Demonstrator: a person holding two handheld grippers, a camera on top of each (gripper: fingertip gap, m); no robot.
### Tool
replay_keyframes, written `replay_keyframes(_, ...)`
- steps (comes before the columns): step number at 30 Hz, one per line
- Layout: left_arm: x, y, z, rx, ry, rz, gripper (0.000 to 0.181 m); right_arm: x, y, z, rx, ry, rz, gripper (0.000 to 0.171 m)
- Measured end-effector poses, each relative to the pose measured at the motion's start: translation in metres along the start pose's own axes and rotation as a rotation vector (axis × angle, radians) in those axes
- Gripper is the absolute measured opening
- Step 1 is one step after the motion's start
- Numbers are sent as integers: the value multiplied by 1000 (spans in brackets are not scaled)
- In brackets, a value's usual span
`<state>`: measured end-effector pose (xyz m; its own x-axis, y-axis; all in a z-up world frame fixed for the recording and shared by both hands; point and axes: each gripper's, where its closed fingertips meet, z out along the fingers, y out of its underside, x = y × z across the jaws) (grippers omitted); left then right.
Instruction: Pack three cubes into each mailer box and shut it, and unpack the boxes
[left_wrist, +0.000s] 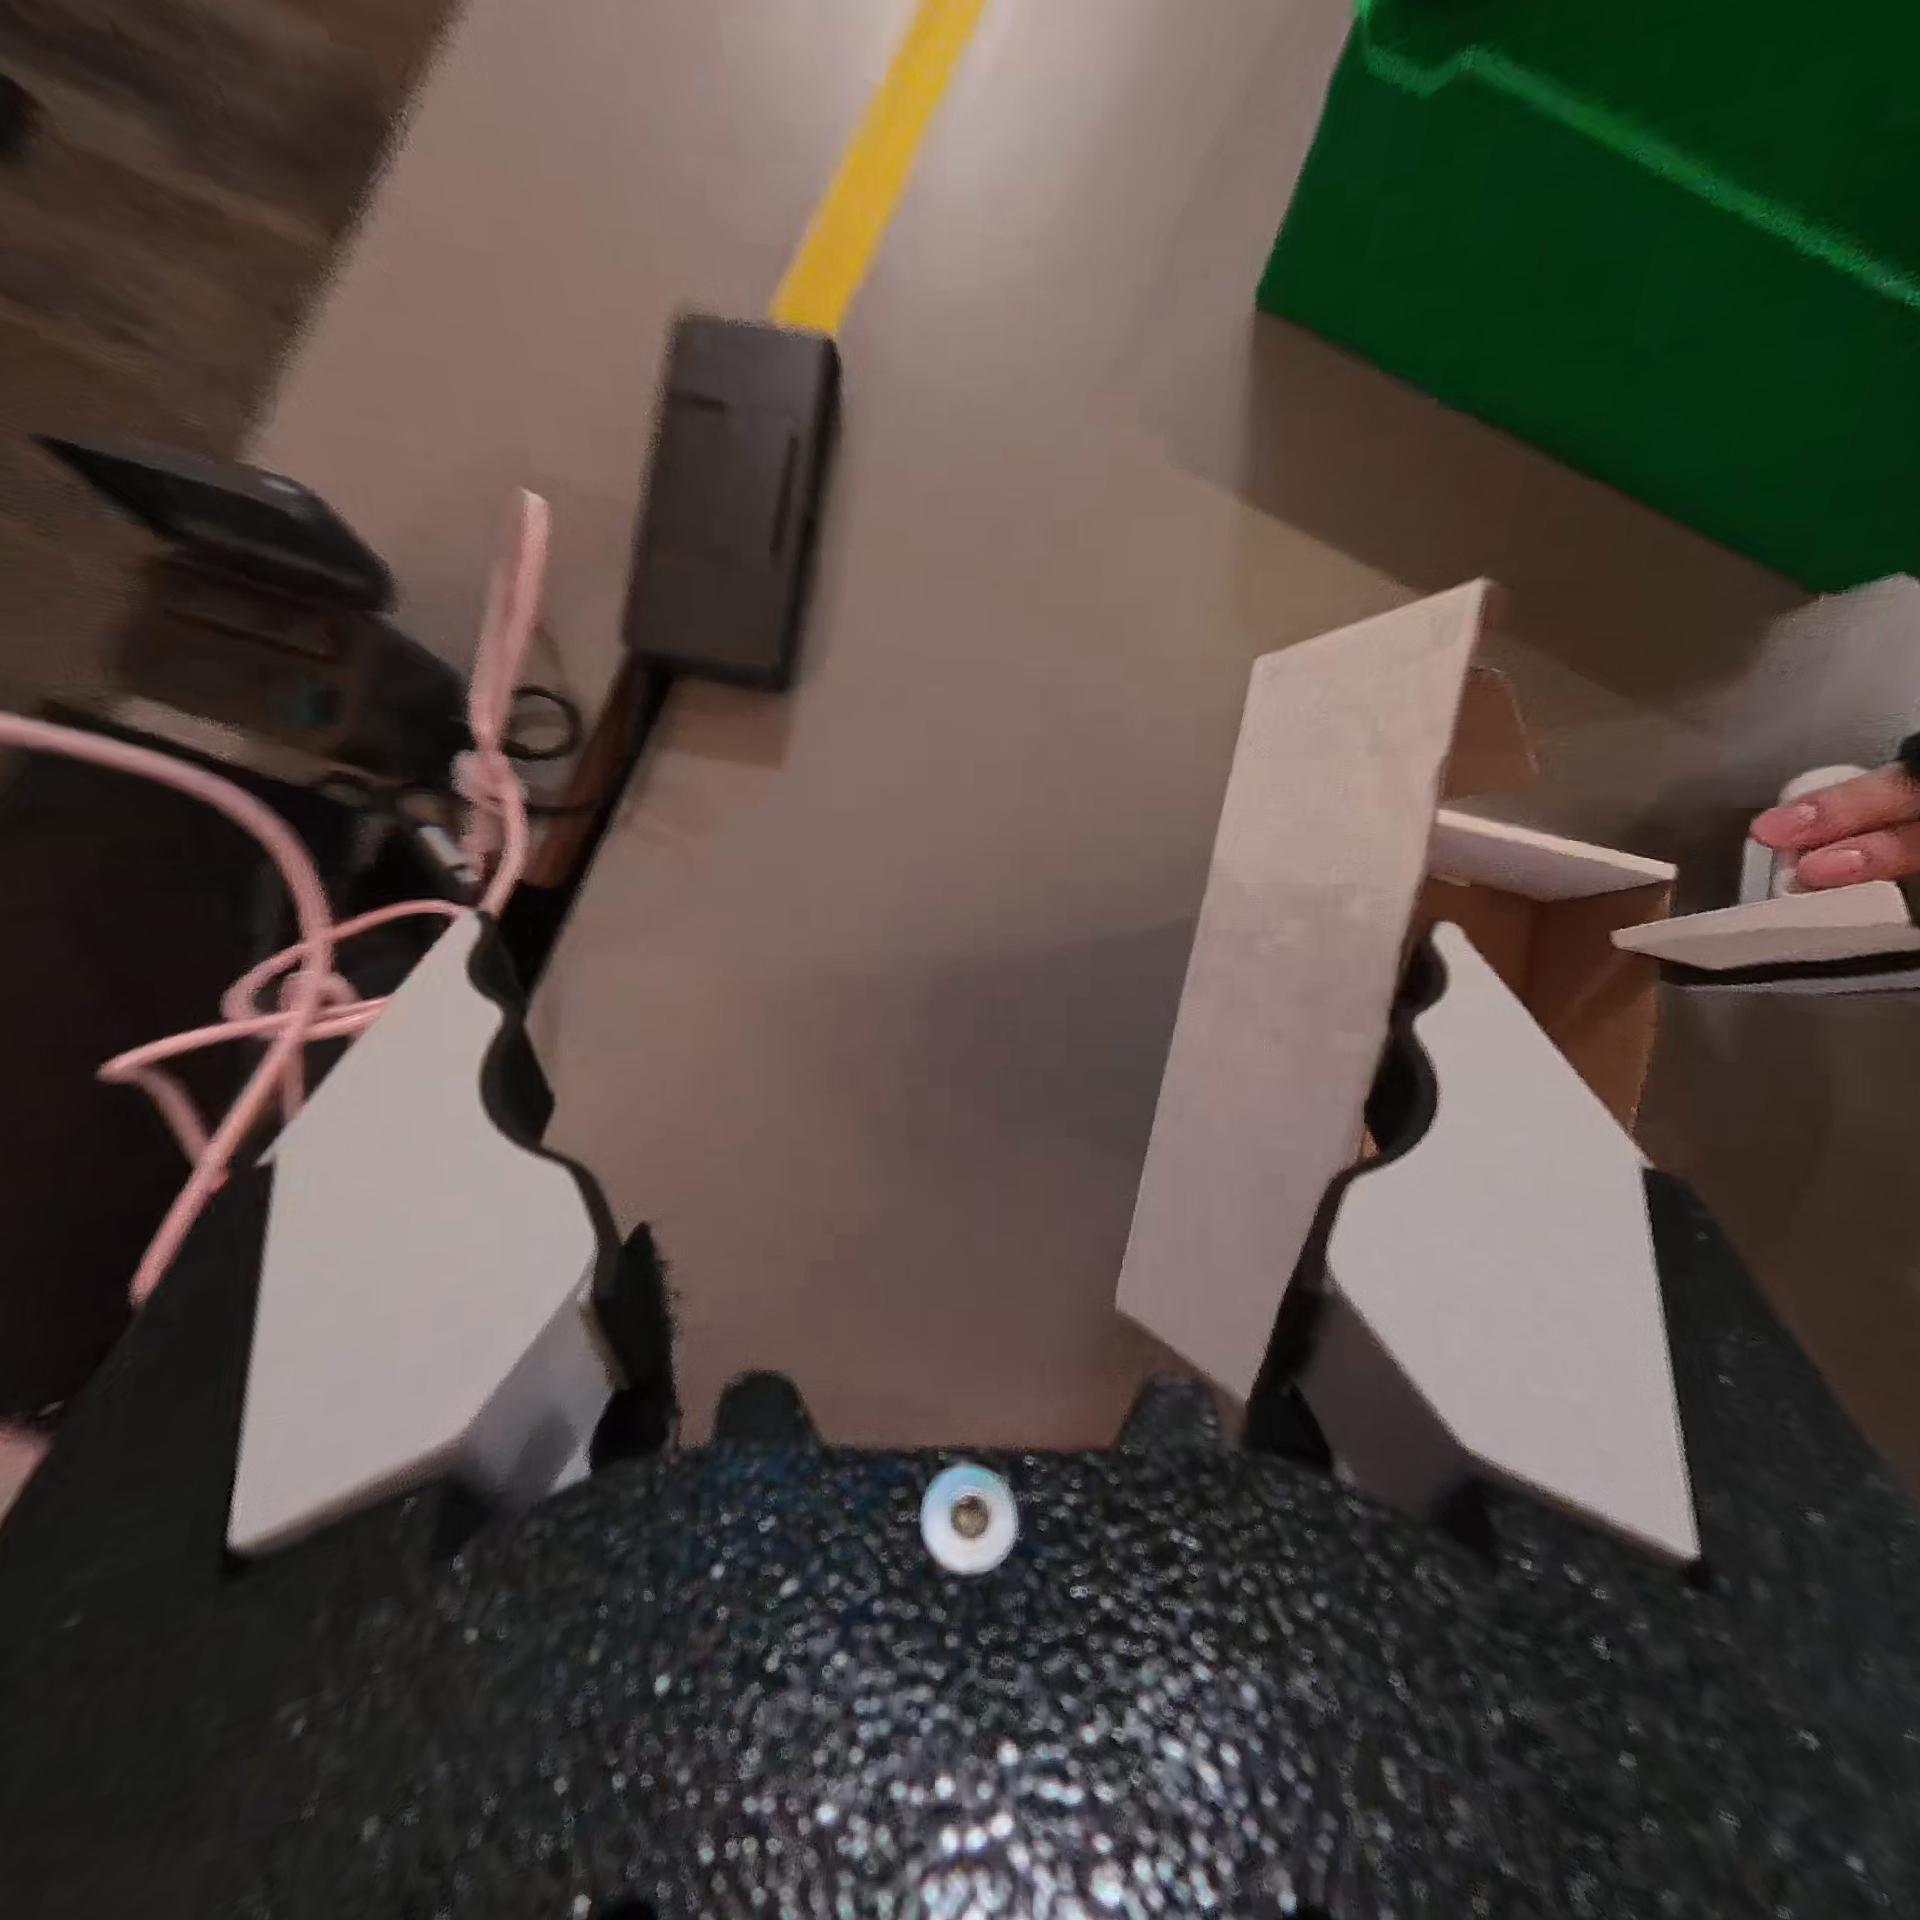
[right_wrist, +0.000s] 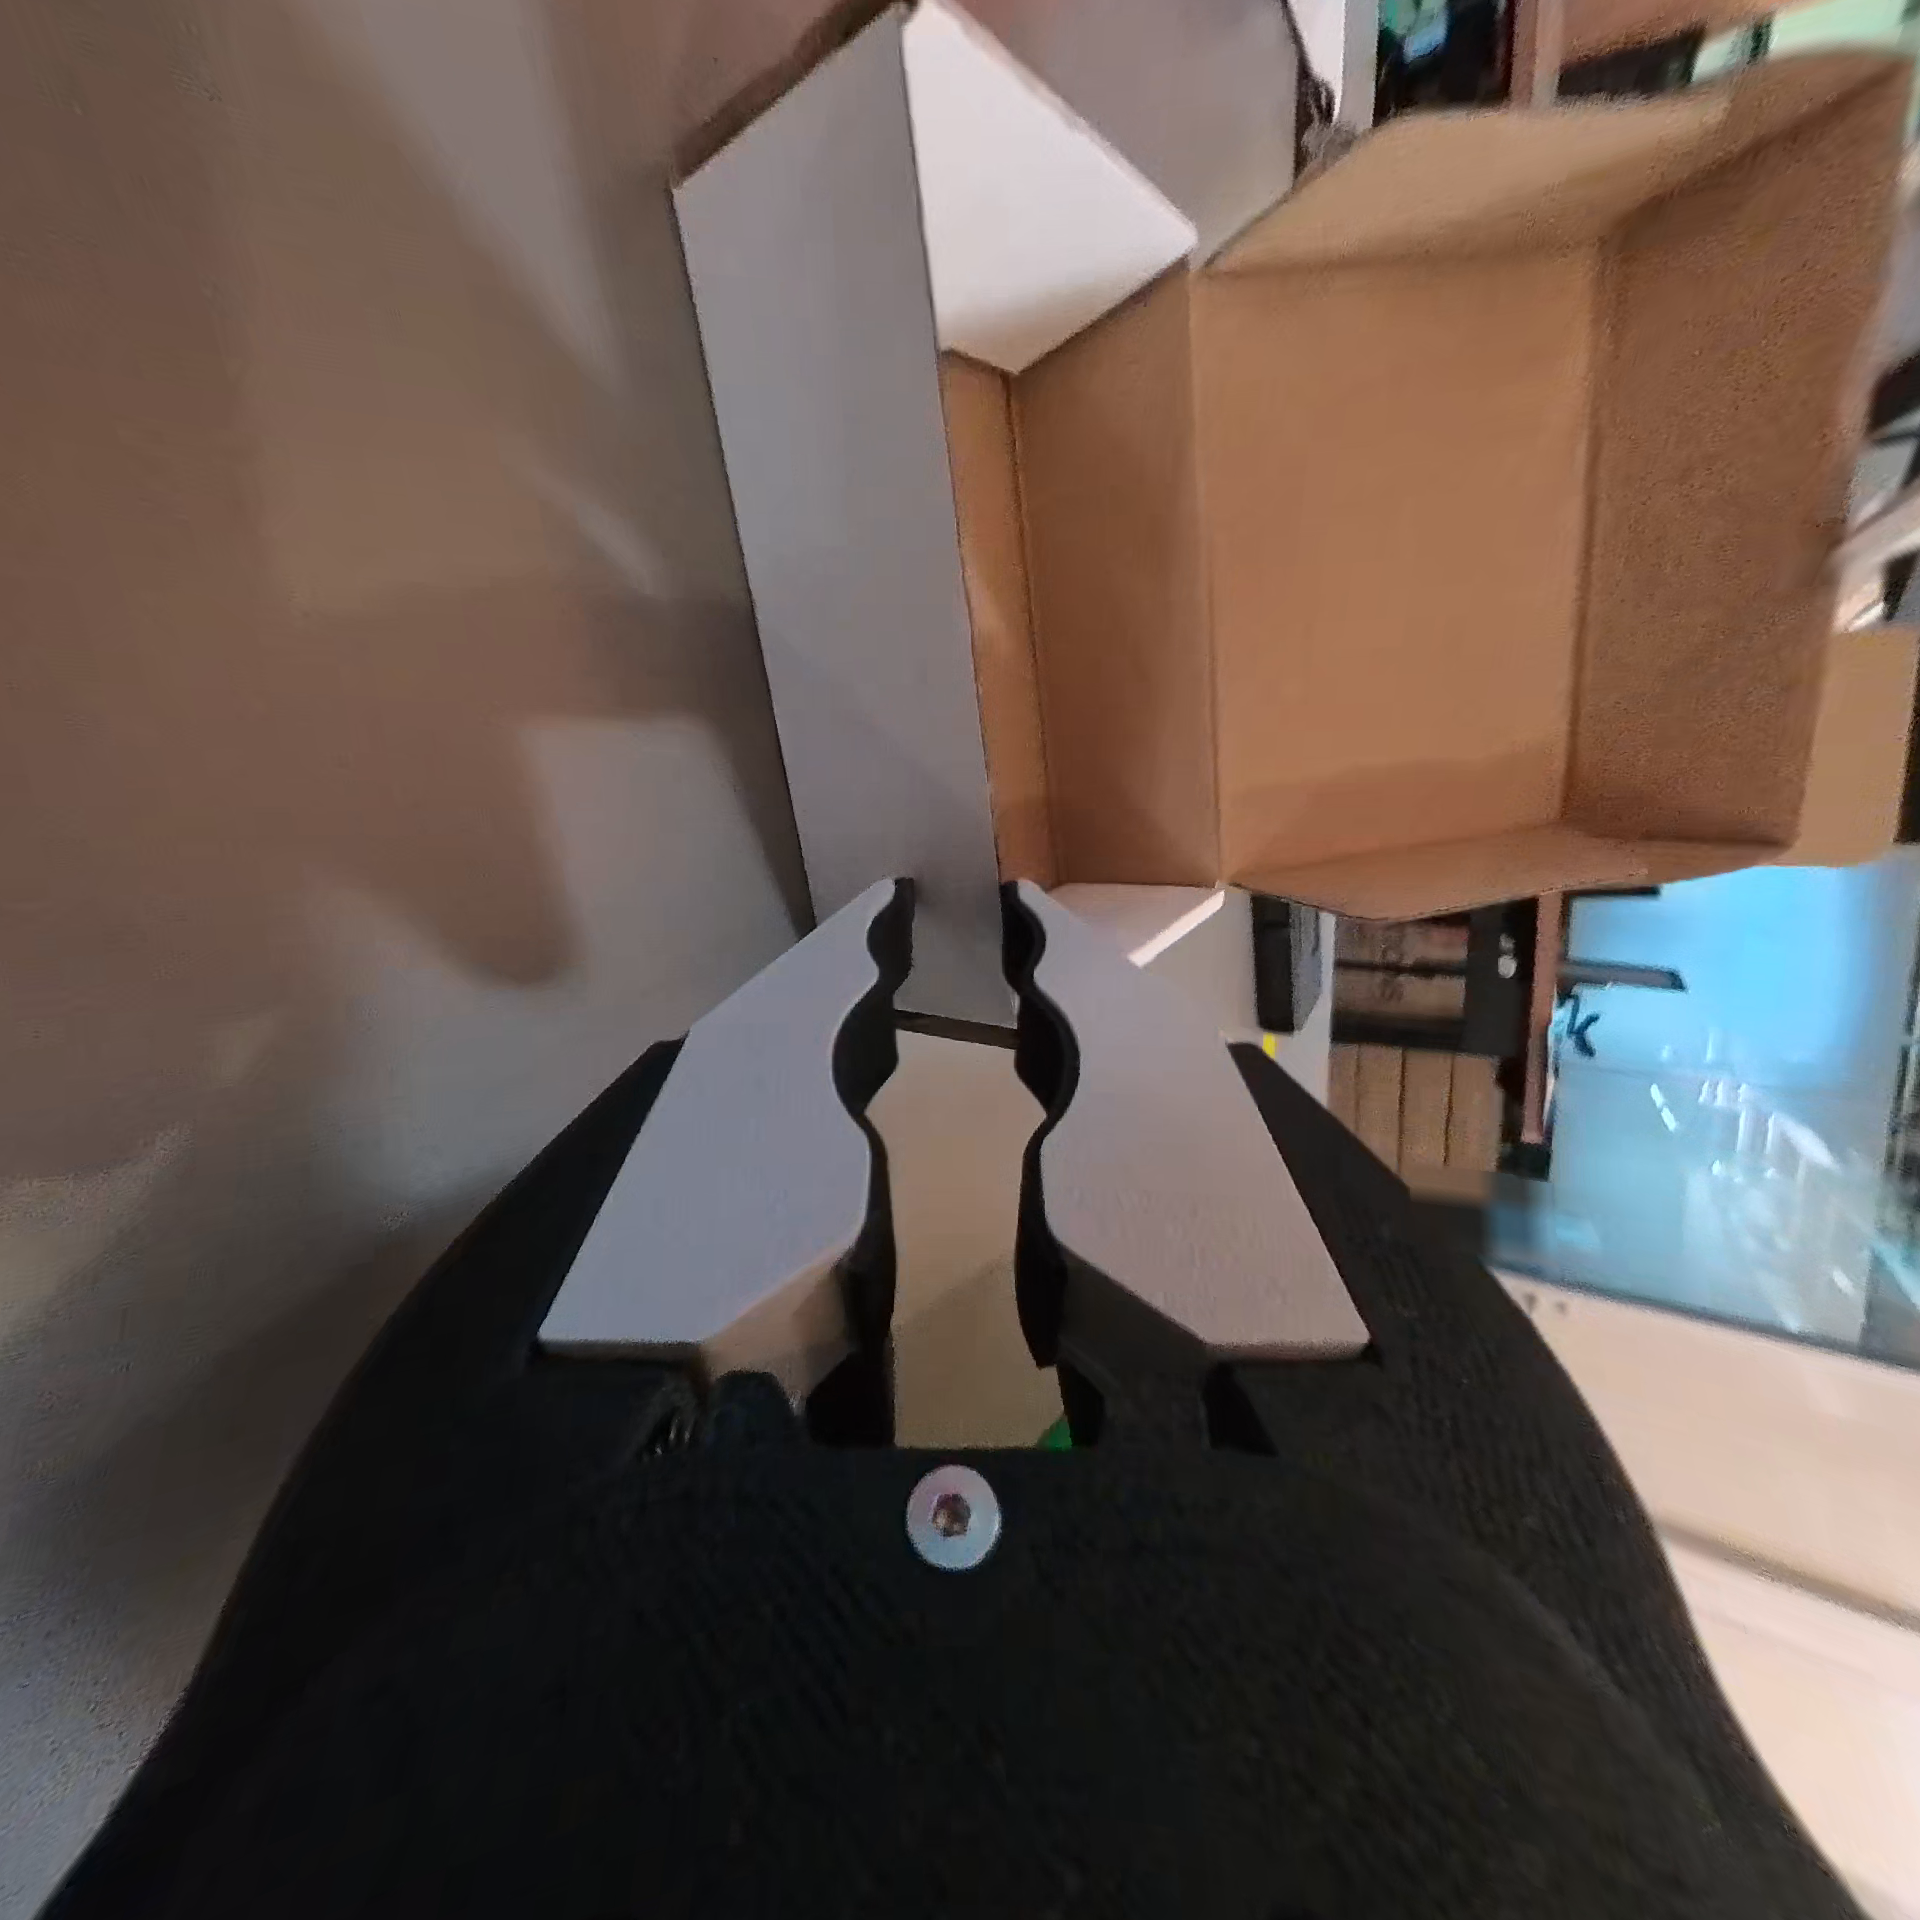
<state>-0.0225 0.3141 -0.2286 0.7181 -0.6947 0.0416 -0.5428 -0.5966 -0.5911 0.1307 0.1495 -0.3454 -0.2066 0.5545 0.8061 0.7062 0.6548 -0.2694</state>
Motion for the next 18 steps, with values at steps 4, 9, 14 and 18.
replay_keyframes(4,-2,9,-60,126,-188,27,158,5,3,5,-68,2,65,13)
replay_keyframes(9,40,43,-140,330,-380,57,152,10,5,8,-96,17,137,14)
replay_keyframes(14,84,107,-238,611,-658,-54,135,18,-12,-10,91,33,308,46)
replay_keyframes(18,108,181,-282,694,-770,-203,133,35,-27,-26,247,70,409,52)
